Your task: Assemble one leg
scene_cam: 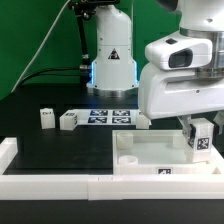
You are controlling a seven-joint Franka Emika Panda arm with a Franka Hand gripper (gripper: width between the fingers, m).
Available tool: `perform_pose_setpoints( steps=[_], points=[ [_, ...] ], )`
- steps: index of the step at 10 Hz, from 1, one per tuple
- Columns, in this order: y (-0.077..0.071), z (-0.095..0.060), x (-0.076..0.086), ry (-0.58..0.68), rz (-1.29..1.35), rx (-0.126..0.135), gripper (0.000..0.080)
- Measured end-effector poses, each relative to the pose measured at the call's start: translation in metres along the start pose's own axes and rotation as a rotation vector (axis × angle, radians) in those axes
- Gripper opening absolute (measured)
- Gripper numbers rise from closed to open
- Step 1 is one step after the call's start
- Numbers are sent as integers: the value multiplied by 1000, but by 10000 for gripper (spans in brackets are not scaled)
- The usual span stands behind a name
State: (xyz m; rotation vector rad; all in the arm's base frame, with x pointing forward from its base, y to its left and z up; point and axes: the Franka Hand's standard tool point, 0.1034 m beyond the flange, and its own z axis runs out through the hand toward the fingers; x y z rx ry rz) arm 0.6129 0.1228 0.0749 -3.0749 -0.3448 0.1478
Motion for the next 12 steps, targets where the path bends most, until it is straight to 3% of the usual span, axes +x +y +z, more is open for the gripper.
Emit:
perform_pose_setpoints(
  steps=[1,8,12],
  points=[
    [2,1,-1,1,44,0,294],
    [5,2,0,-10,1033,46,294],
    [5,1,0,-18,1273,45,294]
  ],
)
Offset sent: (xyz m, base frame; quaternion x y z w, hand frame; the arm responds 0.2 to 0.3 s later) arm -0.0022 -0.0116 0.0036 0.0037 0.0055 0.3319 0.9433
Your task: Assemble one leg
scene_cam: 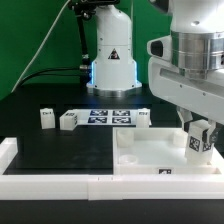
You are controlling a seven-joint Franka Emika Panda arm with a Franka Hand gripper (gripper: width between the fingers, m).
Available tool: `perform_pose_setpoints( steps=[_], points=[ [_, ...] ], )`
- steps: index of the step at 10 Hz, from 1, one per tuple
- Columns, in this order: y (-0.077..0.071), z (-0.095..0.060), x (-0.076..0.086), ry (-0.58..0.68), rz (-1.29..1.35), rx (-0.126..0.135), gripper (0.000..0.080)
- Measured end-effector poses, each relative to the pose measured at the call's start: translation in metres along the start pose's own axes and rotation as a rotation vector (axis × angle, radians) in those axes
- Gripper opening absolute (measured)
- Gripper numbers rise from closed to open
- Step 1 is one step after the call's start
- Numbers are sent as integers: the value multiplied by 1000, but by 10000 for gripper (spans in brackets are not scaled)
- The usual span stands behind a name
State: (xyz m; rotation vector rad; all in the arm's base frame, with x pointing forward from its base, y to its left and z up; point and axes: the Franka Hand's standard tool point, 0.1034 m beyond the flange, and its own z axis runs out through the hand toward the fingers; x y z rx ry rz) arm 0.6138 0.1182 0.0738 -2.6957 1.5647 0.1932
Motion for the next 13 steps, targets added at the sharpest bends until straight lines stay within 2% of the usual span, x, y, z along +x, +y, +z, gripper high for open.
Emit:
perform_pose_setpoints(
  steps=[1,2,3,4,5,8,13],
  points=[
    [0,0,0,0,-20,-1,365],
    [0,1,-1,-1,-69,-1,365],
    [-1,1,-3,1,-159,-1,577],
    [-1,1,-3,1,-283,0,577],
    [-2,1,-4,3,-376,0,638],
    [-5,0,-14,3,-747,0,647],
    [-4,4,-6,8,-1361,2,648]
  ],
)
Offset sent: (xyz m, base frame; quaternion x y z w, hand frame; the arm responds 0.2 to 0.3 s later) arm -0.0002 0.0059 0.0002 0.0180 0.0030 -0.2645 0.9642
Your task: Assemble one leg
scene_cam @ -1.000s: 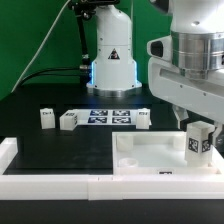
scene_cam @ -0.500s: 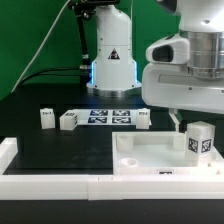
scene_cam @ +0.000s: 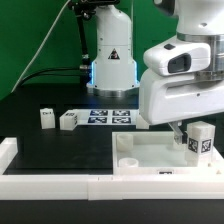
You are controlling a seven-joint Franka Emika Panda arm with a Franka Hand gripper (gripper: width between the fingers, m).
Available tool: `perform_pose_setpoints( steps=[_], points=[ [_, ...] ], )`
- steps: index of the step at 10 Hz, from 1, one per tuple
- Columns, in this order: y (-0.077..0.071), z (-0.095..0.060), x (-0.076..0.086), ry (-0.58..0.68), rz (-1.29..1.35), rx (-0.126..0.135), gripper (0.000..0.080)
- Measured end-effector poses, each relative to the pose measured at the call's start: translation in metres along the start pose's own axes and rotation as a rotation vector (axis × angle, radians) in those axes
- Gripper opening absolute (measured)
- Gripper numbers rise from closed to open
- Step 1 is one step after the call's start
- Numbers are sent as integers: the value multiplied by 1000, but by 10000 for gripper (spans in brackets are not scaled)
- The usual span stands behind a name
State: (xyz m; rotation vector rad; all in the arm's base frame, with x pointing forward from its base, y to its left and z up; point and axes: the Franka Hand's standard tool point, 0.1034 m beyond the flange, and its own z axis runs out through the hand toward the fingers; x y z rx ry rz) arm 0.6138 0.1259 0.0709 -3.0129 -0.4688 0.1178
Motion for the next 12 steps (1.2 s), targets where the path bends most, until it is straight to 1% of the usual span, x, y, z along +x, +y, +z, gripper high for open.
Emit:
perform_pose_setpoints(
  steps=[1,2,3,4,5,6,7,8,9,11,12],
  points=[
    [0,0,0,0,-24,1,648],
    [0,0,0,0,-18,1,527],
    [0,0,0,-1,-18,1,527],
    [0,0,0,0,-18,1,331],
    [4,0,-1,-1,26,-2,331],
    [4,0,-1,-1,40,-1,298],
    [9,0,-2,0,166,-1,295],
    [11,0,-2,2,339,6,295],
    [13,-1,-1,8,515,8,295],
    [15,1,-1,36,798,27,295],
    [14,1,-1,31,947,44,295]
  ],
)
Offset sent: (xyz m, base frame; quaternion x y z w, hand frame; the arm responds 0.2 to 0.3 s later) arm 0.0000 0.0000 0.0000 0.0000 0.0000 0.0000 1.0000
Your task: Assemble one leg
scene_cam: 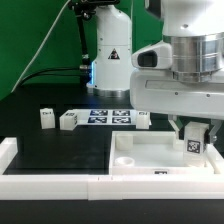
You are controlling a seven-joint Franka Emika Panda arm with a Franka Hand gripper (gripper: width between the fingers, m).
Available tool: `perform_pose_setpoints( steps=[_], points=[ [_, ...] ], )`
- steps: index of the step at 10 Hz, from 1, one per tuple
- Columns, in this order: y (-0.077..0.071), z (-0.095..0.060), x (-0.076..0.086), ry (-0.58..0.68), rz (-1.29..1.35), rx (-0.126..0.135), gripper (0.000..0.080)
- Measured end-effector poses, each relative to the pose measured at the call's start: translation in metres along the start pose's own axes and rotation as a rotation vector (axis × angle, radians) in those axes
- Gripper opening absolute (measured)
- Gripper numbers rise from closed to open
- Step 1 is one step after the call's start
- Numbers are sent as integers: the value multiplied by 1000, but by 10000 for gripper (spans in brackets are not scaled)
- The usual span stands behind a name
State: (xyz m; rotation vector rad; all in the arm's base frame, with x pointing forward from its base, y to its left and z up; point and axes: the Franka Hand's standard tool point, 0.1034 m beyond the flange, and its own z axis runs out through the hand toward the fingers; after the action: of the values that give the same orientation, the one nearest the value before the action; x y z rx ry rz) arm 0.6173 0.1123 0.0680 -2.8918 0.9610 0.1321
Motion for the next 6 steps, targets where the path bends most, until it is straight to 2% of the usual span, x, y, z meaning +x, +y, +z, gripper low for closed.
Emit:
perform_pose_setpoints(
  steps=[3,6],
  points=[
    [-6,0,-5,1,396,2,295],
    [-5,1,-5,4,425,1,295]
  ],
)
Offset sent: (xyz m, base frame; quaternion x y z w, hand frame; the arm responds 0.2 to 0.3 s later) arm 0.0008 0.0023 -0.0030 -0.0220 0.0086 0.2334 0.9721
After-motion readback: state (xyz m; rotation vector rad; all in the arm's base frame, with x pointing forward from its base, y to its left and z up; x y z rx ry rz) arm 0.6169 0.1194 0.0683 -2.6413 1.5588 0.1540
